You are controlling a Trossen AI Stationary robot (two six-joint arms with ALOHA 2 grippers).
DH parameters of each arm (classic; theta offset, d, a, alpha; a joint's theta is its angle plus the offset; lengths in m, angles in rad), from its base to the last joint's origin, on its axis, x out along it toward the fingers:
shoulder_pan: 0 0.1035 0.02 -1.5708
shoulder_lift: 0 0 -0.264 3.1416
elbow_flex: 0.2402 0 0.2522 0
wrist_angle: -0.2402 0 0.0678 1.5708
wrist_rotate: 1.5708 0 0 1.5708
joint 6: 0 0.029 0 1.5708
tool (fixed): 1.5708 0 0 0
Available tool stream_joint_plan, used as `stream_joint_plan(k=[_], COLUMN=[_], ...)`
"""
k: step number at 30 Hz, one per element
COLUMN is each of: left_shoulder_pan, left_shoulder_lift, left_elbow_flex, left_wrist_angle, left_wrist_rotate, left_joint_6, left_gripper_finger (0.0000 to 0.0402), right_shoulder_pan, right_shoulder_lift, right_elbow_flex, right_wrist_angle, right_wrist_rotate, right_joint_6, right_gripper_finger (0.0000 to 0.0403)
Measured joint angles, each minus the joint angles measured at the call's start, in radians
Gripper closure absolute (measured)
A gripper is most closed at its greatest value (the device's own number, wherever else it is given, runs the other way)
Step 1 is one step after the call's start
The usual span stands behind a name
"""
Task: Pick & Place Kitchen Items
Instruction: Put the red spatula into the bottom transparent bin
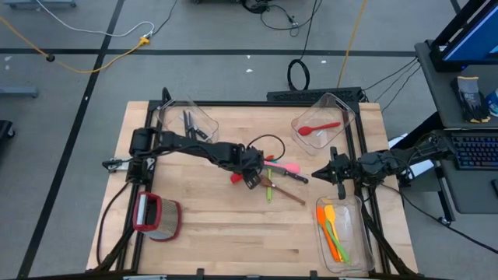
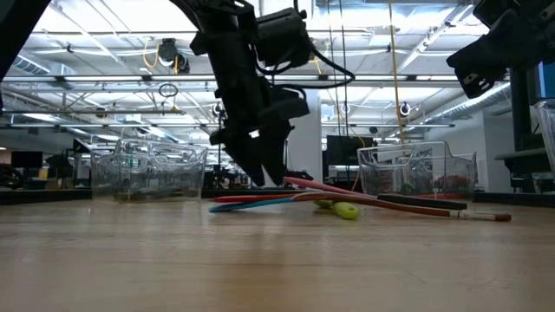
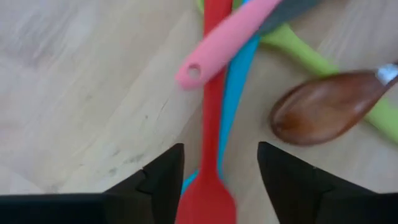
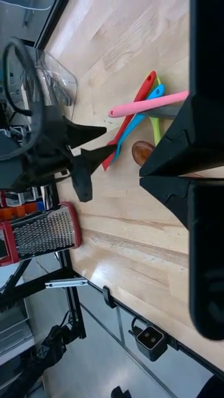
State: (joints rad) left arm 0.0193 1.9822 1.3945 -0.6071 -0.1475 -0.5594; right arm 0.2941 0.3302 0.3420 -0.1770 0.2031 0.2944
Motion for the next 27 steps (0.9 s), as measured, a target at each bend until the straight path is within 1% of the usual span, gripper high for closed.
stream_joint_plan(k=[4,8,16,20,27], left_shoulder_pan=[0.007,0.019,0.067,0.084,0.088], left_shoulder_lift=[0.016,0.037,0.059,0.078,0.082], left_elbow_flex=[0.000,0.000,-0.001,0.001,0.002], left_wrist_angle=[0.022,0.034,0.039,0.046,0.044], left_wrist_rotate=[0.063,0.064,0.105,0.153,0.154], left_joint_6=[0.054,0.064,0.083,0.088,0.094], left_gripper_finger=[0.0173,0.0178,0.0226,0.0250,0.0282], right_shoulder_pan=[0.000,0.000,0.000,0.000,0.000], right_shoulder_lift=[0.000,0.001,0.001,0.001,0.001], right_elbow_flex=[0.000,0.000,0.000,0.000,0.000], right_wrist_angle=[-0.002,-0.014,-0.032,-0.031,-0.037], right_wrist_rotate=[0.000,0.000,0.000,0.000,0.000], right_joint_6=[0.000,0.000,0.000,0.000,0.000], right_gripper_finger=[0.0403,0.0403,0.0403,0.0403,0.0403])
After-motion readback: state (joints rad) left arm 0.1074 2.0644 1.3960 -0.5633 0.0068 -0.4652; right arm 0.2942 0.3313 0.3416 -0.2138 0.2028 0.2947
